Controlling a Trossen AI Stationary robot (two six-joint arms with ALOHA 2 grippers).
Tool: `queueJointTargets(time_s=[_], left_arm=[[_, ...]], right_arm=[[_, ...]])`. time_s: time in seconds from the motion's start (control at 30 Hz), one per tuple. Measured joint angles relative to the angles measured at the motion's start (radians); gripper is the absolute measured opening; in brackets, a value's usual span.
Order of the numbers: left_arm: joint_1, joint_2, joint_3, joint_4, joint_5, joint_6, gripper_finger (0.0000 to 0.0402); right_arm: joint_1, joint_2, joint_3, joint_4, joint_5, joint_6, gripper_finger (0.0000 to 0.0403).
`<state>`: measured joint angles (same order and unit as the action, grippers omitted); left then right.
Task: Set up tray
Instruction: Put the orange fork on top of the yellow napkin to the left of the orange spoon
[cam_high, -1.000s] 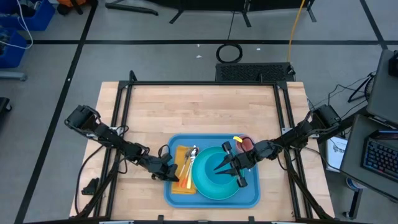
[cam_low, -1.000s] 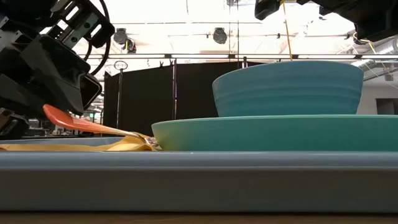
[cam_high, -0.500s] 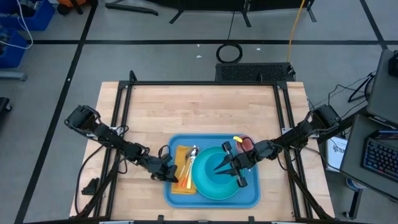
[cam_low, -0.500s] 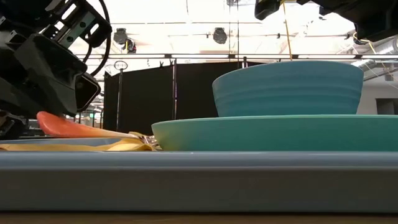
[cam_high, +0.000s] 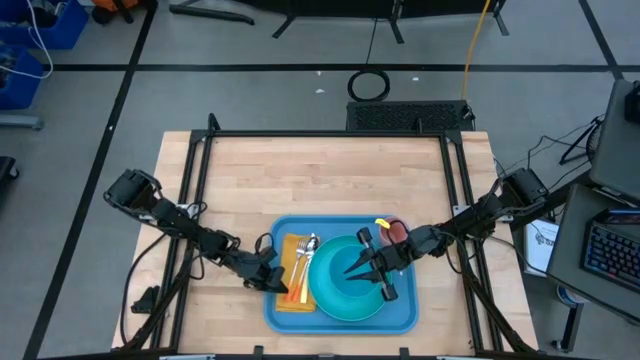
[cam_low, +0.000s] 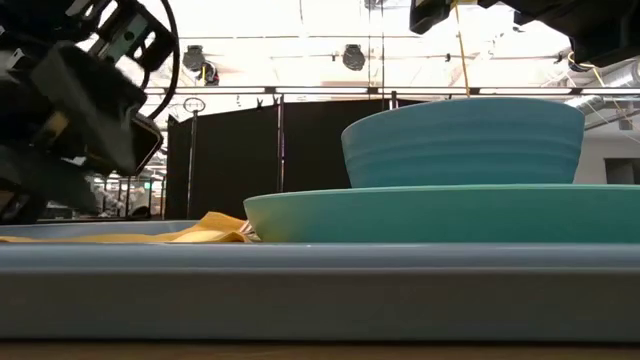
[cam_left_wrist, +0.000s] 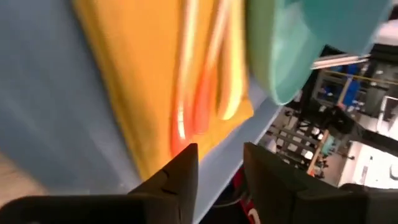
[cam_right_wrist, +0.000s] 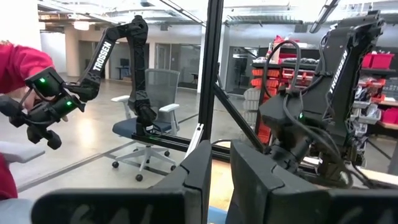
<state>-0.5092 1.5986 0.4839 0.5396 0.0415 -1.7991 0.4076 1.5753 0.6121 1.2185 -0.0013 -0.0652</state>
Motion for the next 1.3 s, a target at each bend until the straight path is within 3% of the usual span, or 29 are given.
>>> queueJointTargets(time_s=[0.17,0.27,0.43,0.63,0.83,1.13,1.3], left_arm=[[-0.046,0.000,0.000,0.160,-0.115,0.149,0.0147],[-0.076,0.000,0.000,0.265,-0.201,0.318,0.0147],[-0.122,-0.001,0.000,0.324,-0.245,0.591,0.0148],[-0.201,-0.019,0.000,0.349,-0.416,0.937,0.0148],[-0.226,-0.023,0.000,0.354,-0.485,1.061,0.0148],[-0.318,-0.023,0.000,0.362,-0.702,1.273,0.0147],[-0.405,-0.023,0.000,0.410,-0.864,1.405,0.0147]], right_arm=[[-0.002,0.000,0.000,-0.003,0.006,0.046,0.0049],[-0.002,0.000,0.000,0.003,0.052,0.075,0.0050],[-0.003,0.000,0.026,-0.086,0.054,0.106,0.0045],[-0.042,-0.002,0.205,-0.534,0.052,0.165,0.0039],[-0.137,-0.002,0.444,-1.095,0.041,0.222,0.0038],[-0.394,0.009,0.621,-1.475,-0.367,0.264,0.0031],[-0.504,0.036,0.625,-1.500,-0.518,0.265,0.0029]])
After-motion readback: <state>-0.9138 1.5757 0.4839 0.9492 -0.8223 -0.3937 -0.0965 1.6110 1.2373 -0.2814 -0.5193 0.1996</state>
